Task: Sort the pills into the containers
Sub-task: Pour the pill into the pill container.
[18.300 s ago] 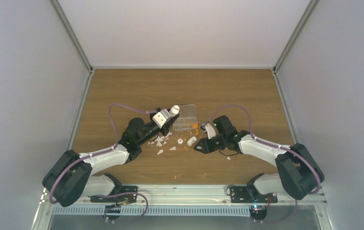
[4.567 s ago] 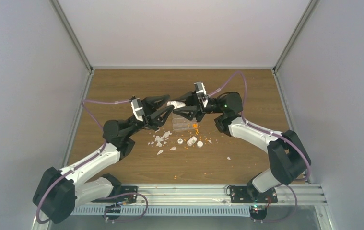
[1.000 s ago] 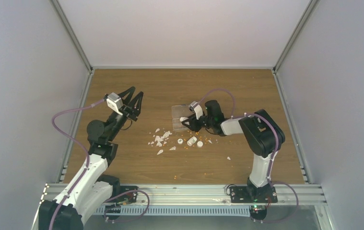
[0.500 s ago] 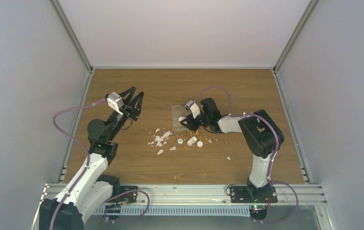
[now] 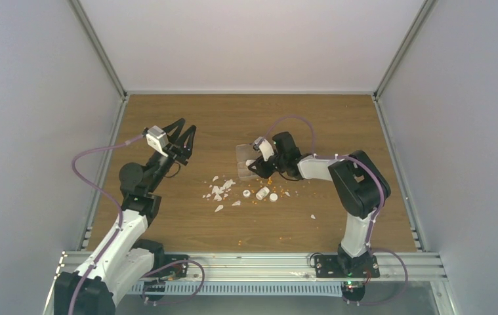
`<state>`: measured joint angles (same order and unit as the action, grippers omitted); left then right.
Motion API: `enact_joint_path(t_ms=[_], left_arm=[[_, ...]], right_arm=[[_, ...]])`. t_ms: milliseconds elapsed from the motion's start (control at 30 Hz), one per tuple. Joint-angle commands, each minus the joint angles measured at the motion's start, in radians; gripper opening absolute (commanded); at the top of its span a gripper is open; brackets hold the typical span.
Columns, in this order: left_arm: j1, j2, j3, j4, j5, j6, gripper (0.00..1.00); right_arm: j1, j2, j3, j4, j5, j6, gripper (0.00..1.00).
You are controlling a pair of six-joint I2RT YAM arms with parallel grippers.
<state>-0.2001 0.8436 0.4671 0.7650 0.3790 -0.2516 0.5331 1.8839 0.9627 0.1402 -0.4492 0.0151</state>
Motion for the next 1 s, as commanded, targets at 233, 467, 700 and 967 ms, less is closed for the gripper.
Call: enact_joint_path(t_ms=[233, 467, 700, 967], left_arm=[[0.011, 0.001, 0.013, 0.030, 0.009, -0.007, 0.99], [0.013, 0.003, 0.012, 0.030, 0.007, -0.006, 0.99], [0.014, 0.003, 0.012, 0.028, 0.009, -0.008, 0.99], [0.014, 0.002, 0.012, 0.028, 0.007, -0.006, 0.99]], right_arm=[[0.007, -0.043, 0.070, -0.135, 0.049, -0.048, 0.56], [0.007, -0.054, 0.092, -0.202, 0.050, -0.054, 0.56], [0.009, -0.049, 0.123, -0.269, 0.051, -0.065, 0.57], [0.014, -0.042, 0.144, -0.305, 0.056, -0.059, 0.57]])
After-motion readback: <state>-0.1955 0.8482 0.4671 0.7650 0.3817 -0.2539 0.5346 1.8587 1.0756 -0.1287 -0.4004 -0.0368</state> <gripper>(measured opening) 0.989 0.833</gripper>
